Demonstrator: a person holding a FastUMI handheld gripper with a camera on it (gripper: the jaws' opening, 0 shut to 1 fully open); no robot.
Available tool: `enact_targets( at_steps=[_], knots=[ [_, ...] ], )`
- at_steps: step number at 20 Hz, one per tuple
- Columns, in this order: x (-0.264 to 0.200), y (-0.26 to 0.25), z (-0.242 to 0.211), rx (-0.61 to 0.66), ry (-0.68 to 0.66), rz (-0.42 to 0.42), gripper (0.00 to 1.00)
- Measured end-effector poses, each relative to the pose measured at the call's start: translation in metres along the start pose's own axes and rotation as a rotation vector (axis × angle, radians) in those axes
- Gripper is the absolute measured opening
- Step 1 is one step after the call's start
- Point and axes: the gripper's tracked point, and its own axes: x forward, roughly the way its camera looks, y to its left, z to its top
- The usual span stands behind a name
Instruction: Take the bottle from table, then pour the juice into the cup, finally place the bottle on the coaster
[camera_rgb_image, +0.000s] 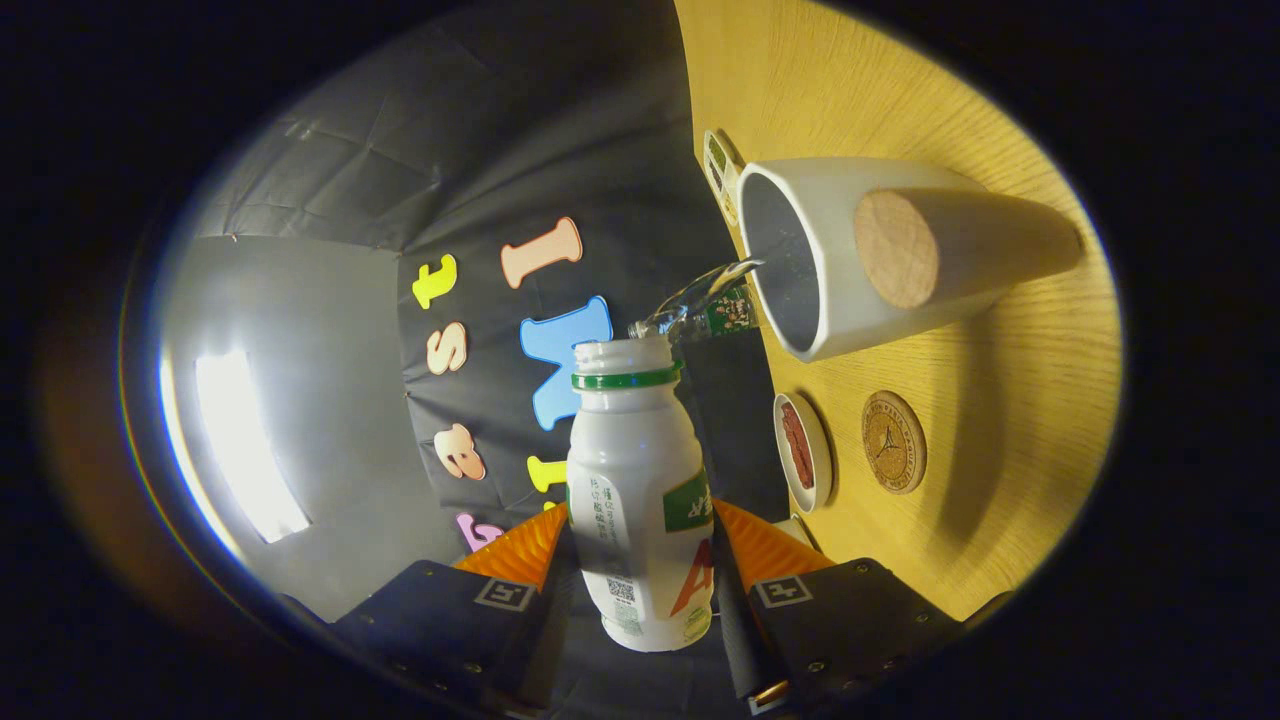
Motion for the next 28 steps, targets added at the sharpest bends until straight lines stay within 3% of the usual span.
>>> enact_targets(
  at_steps=[28],
  knots=[
    [0.005, 0.015, -0.01, 0.097, -0.005, 0.022, 0.65]
  ],
)
